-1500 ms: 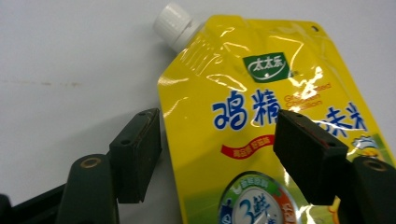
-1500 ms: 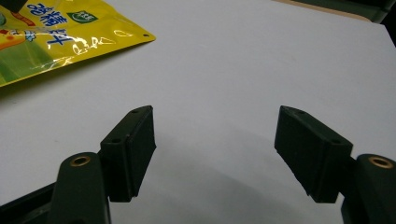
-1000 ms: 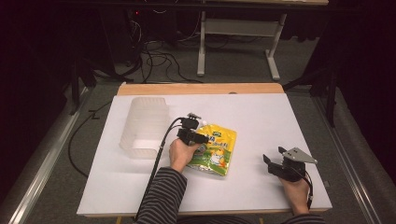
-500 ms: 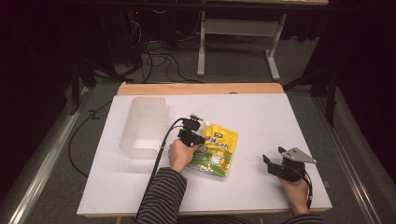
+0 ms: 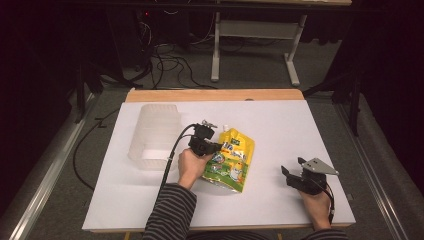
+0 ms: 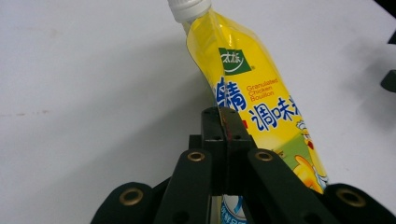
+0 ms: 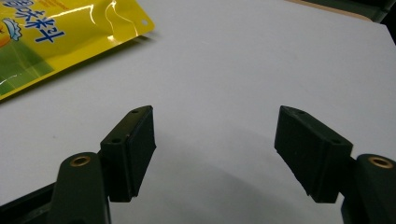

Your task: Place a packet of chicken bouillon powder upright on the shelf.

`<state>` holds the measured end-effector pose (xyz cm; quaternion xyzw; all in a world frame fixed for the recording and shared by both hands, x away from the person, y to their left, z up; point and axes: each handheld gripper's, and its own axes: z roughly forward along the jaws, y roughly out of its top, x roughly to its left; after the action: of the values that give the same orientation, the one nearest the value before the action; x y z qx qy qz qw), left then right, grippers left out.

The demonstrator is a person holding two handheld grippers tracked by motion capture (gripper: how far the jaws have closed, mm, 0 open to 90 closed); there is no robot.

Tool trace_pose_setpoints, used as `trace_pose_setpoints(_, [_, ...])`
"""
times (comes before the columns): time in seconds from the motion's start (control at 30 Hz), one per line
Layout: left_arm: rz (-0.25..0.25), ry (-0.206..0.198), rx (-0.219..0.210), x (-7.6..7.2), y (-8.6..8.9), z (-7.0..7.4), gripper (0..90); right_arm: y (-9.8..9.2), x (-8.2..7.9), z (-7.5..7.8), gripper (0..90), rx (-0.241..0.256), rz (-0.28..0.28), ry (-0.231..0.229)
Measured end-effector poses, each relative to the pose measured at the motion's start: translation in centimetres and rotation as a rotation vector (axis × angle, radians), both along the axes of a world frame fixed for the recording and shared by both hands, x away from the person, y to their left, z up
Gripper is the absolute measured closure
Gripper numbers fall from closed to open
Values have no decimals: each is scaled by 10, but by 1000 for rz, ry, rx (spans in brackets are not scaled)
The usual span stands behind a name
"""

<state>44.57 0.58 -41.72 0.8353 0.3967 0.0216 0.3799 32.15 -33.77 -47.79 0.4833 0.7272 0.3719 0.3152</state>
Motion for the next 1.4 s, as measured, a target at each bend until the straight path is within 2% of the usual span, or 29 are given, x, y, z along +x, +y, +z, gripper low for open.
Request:
trace_pose_setpoints(0.3, [-57,-86,-33,-17,-1,26,900,0,0,0,296,0,-2,0])
trace_pose_setpoints(0.53, [-88,-159,-41,-28,0,46,900,0,0,0,296,1,-2,0])
trace_pose_setpoints(0.9, [-78,-233,-55,-38,15,66,900,0,0,0,296,1,-1,0])
trace_pose_setpoints(1.07, [-71,-266,-38,-41,25,72,900,0,0,0,296,-1,-1,0])
trace_pose_setpoints(1.4, [-51,-304,-48,-45,43,84,900,0,0,0,296,-4,1,-1])
